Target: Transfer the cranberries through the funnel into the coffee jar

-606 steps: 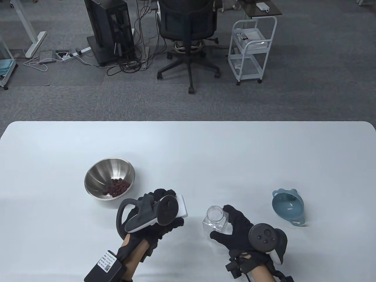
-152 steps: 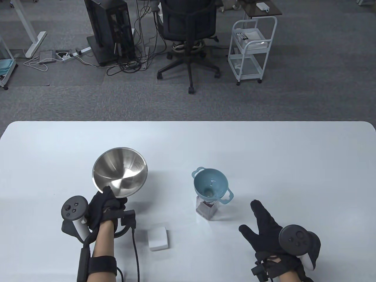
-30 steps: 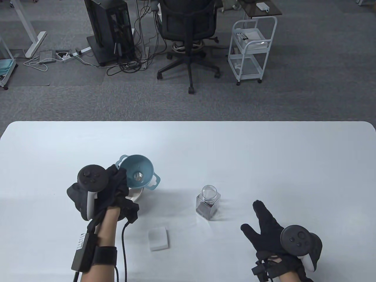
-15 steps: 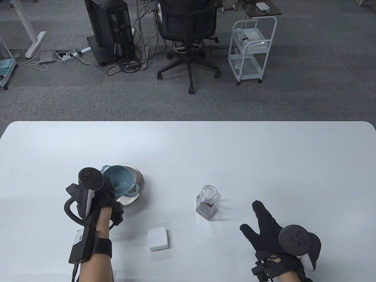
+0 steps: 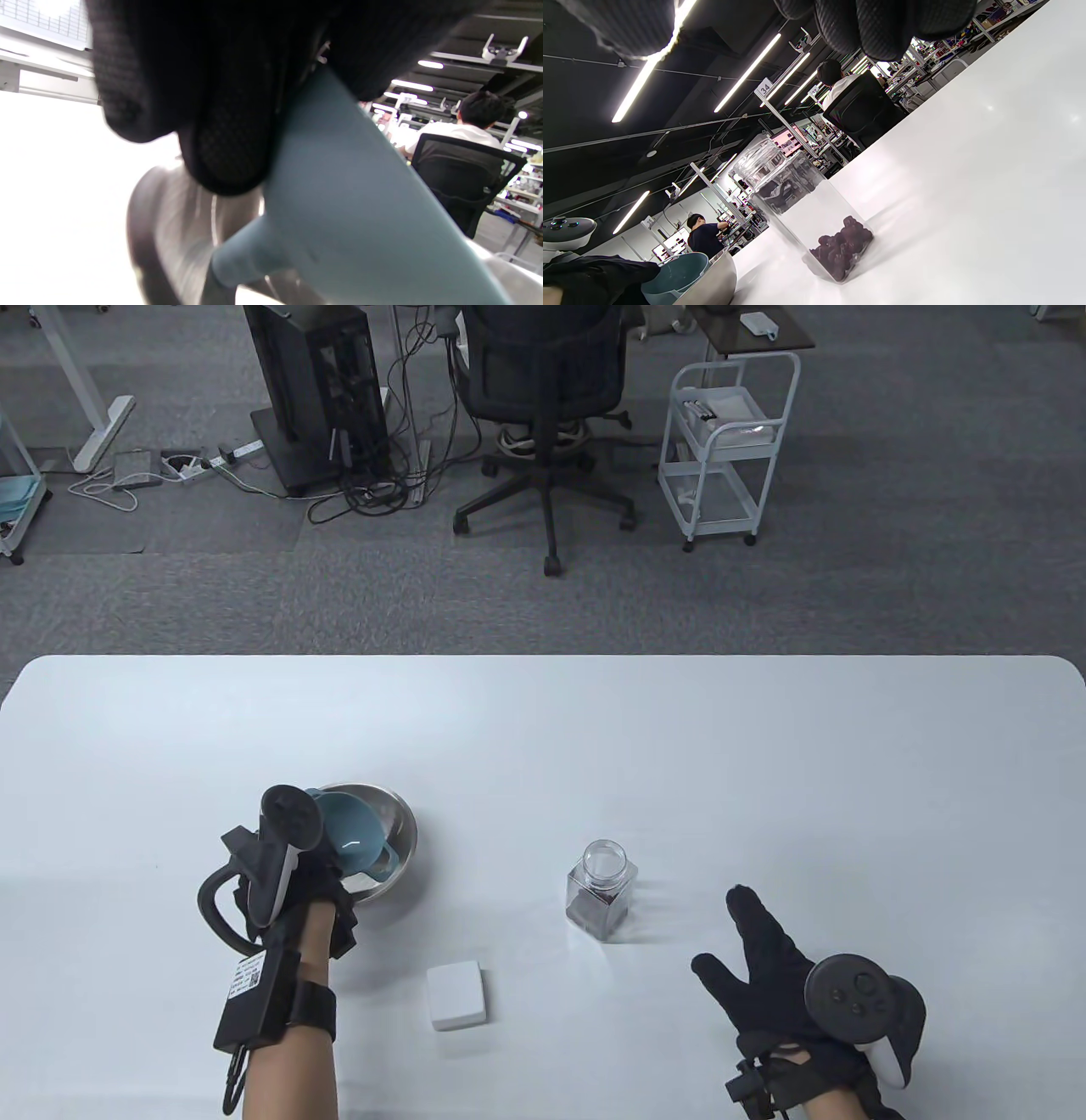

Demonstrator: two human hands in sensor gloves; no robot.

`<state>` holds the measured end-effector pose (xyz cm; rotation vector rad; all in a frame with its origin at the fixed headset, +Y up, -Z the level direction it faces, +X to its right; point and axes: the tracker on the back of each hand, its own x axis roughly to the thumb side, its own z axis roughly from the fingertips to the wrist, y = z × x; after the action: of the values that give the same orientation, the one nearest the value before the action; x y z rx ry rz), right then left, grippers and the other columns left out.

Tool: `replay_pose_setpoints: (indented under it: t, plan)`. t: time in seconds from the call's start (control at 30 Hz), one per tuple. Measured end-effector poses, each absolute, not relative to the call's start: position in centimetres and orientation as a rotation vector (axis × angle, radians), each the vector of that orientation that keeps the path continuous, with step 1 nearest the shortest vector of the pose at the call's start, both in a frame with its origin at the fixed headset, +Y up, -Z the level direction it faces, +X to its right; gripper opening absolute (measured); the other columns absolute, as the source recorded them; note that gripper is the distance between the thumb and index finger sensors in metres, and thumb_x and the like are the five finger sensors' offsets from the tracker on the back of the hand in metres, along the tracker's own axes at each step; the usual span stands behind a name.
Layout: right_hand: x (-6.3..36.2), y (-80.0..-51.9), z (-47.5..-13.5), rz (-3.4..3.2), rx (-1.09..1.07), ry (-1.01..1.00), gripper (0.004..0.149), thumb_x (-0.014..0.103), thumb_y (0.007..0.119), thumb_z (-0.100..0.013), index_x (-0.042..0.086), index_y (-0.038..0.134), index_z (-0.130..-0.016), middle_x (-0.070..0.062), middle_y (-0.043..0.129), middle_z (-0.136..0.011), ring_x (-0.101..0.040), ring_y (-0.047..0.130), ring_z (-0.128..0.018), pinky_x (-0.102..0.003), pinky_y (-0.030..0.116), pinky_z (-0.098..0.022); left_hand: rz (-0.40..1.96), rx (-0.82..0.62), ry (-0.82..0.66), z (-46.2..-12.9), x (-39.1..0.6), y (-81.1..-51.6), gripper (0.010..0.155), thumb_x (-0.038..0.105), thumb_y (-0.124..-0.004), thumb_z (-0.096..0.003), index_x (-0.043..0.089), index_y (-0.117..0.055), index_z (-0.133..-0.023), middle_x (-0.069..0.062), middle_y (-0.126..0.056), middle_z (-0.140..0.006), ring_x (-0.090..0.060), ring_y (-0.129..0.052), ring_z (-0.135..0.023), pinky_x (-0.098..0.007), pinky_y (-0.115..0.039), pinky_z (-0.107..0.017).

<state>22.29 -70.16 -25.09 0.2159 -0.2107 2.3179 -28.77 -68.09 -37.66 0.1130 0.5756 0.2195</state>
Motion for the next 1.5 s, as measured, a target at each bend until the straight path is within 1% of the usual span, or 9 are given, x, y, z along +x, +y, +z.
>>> replay_pose_setpoints:
  t: [0.4,0.47,0.53,0.63,0.77,0.93,1.17,1.33,1.5]
  plan:
    - [22.1,-70.3,-25.1,2.327,0.230,-0.201,0.089,0.061,0.078,-0.046,0.003,0.046,-0.105,-0.025,0.062,-0.110,-0.048,0.072,-0.094,-0.056,0.064,-0.065,0.254,0.119,0.540,-37.0,-28.3,-67.4,0.058,0.048,-0.081,-0.0504,0.008,-0.084,-0.093,-0.017,-0.103,-0.075,-0.024,-0.118,-0.040,-0.030,-0.099,-0.030]
    - [22.0,-70.3,-25.1,2.331,0.230,-0.197,0.089,0.061,0.078,-0.046,0.003,0.046,-0.105,-0.025,0.062,-0.110,-0.048,0.071,-0.094,-0.056,0.064,-0.065,0.269,0.125,0.514,-36.5,-28.0,-67.0,0.063,0.051,-0.077,-0.0511,0.009,-0.078,-0.099,-0.017,-0.098,-0.083,-0.026,-0.116,-0.049,-0.031,-0.097,-0.034]
    - [22.0,-70.3,-25.1,2.333,0.232,-0.197,0.089,0.061,0.078,-0.046,0.003,0.046,-0.105,-0.025,0.061,-0.110,-0.048,0.071,-0.094,-0.056,0.064,-0.065,0.292,0.131,0.475,-36.0,-27.7,-66.6,0.068,0.053,-0.074,-0.0520,0.011,-0.068,-0.106,-0.018,-0.086,-0.097,-0.033,-0.107,-0.068,-0.038,-0.092,-0.045]
    - [21.7,-70.3,-25.1,2.345,0.243,-0.195,0.088,0.060,0.078,-0.046,0.003,0.046,-0.105,-0.025,0.062,-0.110,-0.048,0.072,-0.094,-0.056,0.064,-0.065,0.318,0.158,0.399,-35.0,-27.2,-65.8,0.074,0.056,-0.071,-0.0525,0.013,-0.058,-0.110,-0.021,-0.071,-0.108,-0.041,-0.092,-0.086,-0.046,-0.085,-0.056]
    - [21.2,-70.2,-25.1,2.370,0.265,-0.195,0.089,0.060,0.079,-0.046,0.004,0.045,-0.106,-0.025,0.061,-0.111,-0.048,0.070,-0.095,-0.057,0.064,-0.065,0.375,0.188,0.275,-33.5,-26.1,-64.8,0.076,0.058,-0.069,-0.0526,0.014,-0.054,-0.112,-0.021,-0.059,-0.115,-0.047,-0.077,-0.097,-0.053,-0.076,-0.064]
    - [20.3,-69.7,-25.6,2.411,0.289,-0.210,0.091,0.061,0.080,-0.046,0.004,0.043,-0.107,-0.025,0.057,-0.112,-0.049,0.067,-0.096,-0.057,0.062,-0.066,0.397,0.210,0.070,-31.3,-24.0,-64.1,0.078,0.059,-0.069,-0.0524,0.014,-0.050,-0.114,-0.021,-0.050,-0.118,-0.050,-0.066,-0.103,-0.057,-0.069,-0.069]
    - [18.6,-70.0,-27.3,2.501,0.287,-0.163,0.096,0.063,0.082,-0.044,0.006,0.038,-0.108,-0.025,0.049,-0.115,-0.050,0.060,-0.100,-0.057,0.060,-0.067,0.339,0.159,-0.116,-28.6,-21.1,-65.4,0.082,0.061,-0.069,-0.0515,0.015,-0.046,-0.115,-0.020,-0.046,-0.120,-0.053,-0.056,-0.108,-0.062,-0.061,-0.073]
    - [16.6,-70.7,-29.2,2.542,0.270,-0.117,0.099,0.063,0.083,-0.043,0.005,0.035,-0.108,-0.025,0.047,-0.115,-0.049,0.059,-0.100,-0.057,0.059,-0.068,0.313,0.092,-0.236,-27.3,-19.3,-67.3,0.083,0.061,-0.071,-0.0507,0.016,-0.045,-0.115,-0.020,-0.043,-0.121,-0.054,-0.049,-0.109,-0.066,-0.055,-0.074]
    - [14.8,-71.4,-31.1,2.564,0.234,-0.067,0.101,0.064,0.084,-0.042,0.005,0.034,-0.107,-0.025,0.047,-0.115,-0.049,0.059,-0.100,-0.057,0.060,-0.068,0.261,0.015,-0.342,-26.9,-17.5,-69.5,0.084,0.061,-0.073,-0.0495,0.017,-0.043,-0.115,-0.018,-0.041,-0.122,-0.053,-0.046,-0.111,-0.066,-0.054,-0.075]
